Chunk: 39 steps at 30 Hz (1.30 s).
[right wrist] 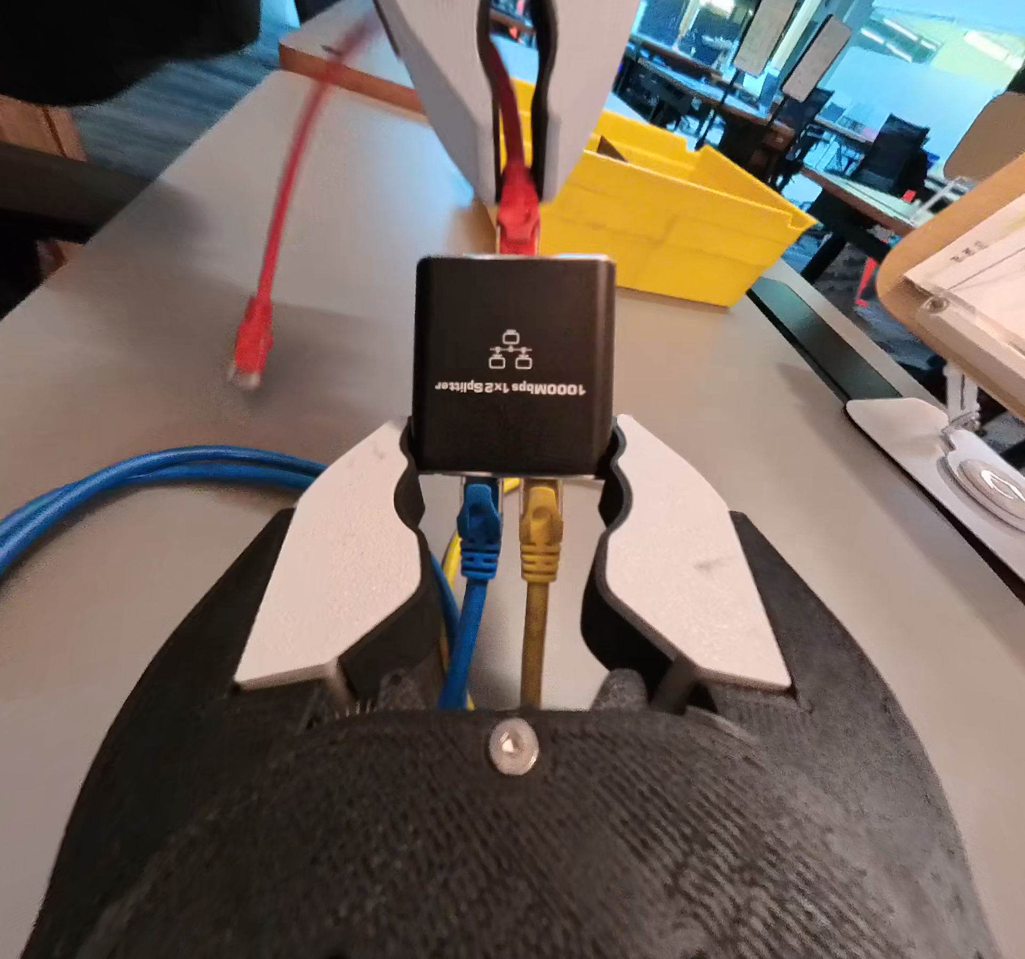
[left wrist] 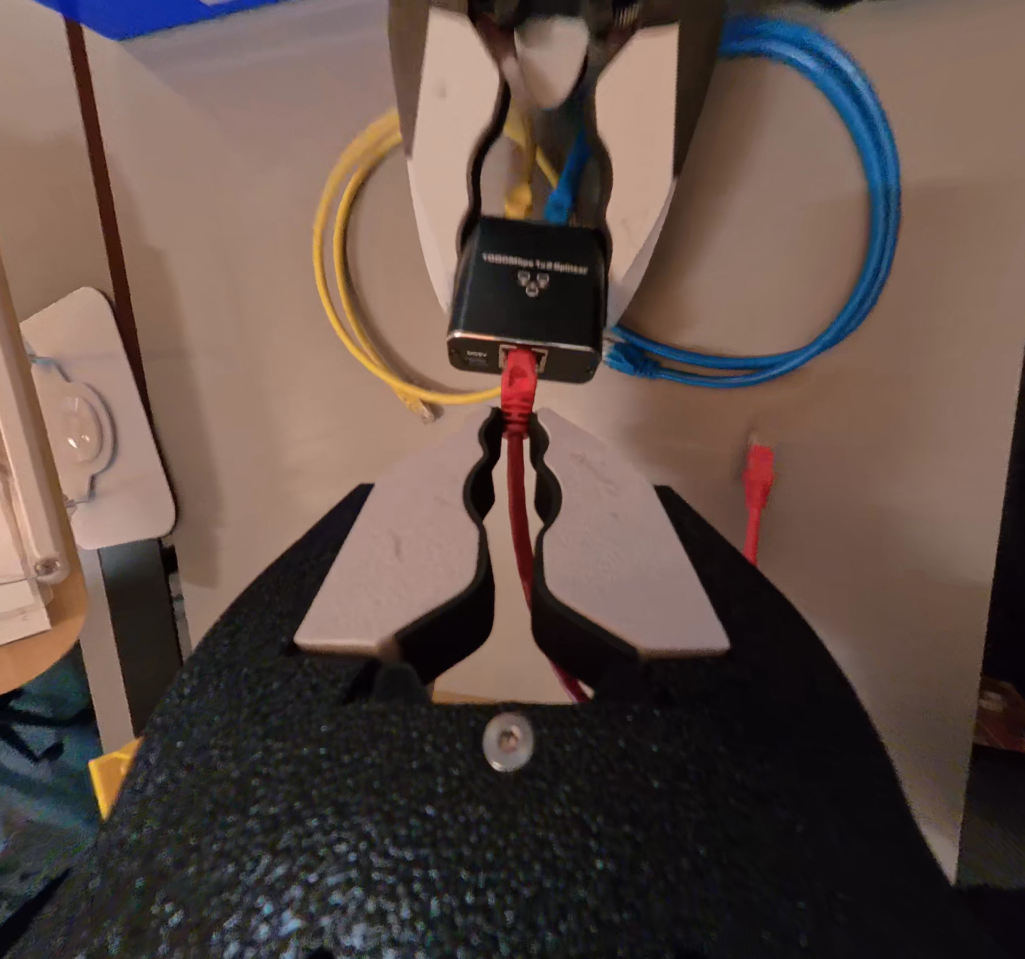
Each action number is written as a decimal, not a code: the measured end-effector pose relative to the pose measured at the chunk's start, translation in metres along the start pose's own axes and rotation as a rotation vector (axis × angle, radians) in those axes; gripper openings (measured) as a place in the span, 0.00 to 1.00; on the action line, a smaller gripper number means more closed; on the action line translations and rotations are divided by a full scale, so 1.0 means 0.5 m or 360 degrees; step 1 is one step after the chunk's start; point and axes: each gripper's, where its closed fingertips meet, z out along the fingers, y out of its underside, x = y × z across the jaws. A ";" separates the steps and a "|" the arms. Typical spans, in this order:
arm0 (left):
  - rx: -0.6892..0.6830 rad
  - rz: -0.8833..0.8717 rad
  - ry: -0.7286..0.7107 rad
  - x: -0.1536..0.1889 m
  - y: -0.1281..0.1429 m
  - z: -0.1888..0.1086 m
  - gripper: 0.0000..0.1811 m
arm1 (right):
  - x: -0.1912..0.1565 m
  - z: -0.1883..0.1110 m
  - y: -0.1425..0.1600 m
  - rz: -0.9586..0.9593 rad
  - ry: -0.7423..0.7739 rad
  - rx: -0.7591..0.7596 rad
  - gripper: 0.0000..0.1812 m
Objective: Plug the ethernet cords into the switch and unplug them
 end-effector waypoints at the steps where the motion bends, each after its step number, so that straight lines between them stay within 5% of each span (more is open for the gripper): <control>1: 0.0072 0.0004 -0.0018 -0.002 -0.016 -0.009 0.04 | 0.001 0.002 -0.001 0.0000 0.0000 0.0003 0.34; 4: 0.0440 -0.0064 0.0043 0.007 -0.106 -0.045 0.04 | 0.010 0.008 -0.020 0.0019 0.0066 0.0101 0.34; 6: 0.0106 0.0046 -0.0124 -0.019 -0.066 -0.040 0.05 | 0.022 0.004 -0.013 0.0026 0.0108 0.0066 0.34; 10: 0.0235 -0.0019 -0.0103 -0.012 -0.053 -0.050 0.05 | 0.027 -0.021 -0.034 0.0013 0.0158 0.0169 0.34; 18: 0.1311 -0.0681 -0.0554 -0.058 0.021 -0.226 0.27 | 0.086 -0.076 -0.101 0.0077 0.0417 0.0376 0.34; 21: 0.1550 -0.0971 -0.0477 -0.045 0.105 -0.196 0.32 | 0.119 -0.093 -0.139 -0.0018 0.0534 0.0333 0.34; 26: 0.1465 -0.1177 -0.0412 -0.009 0.193 -0.062 0.33 | 0.220 -0.165 -0.270 -0.0171 0.0624 0.0352 0.34; 33: 0.1505 -0.1223 -0.0291 -0.007 0.184 -0.013 0.33 | 0.383 -0.362 -0.464 -0.0261 0.0863 0.0490 0.34; 39: 0.1584 -0.1265 -0.0169 -0.007 0.185 -0.020 0.32 | 0.427 -0.493 -0.594 -0.0295 0.0943 0.0715 0.34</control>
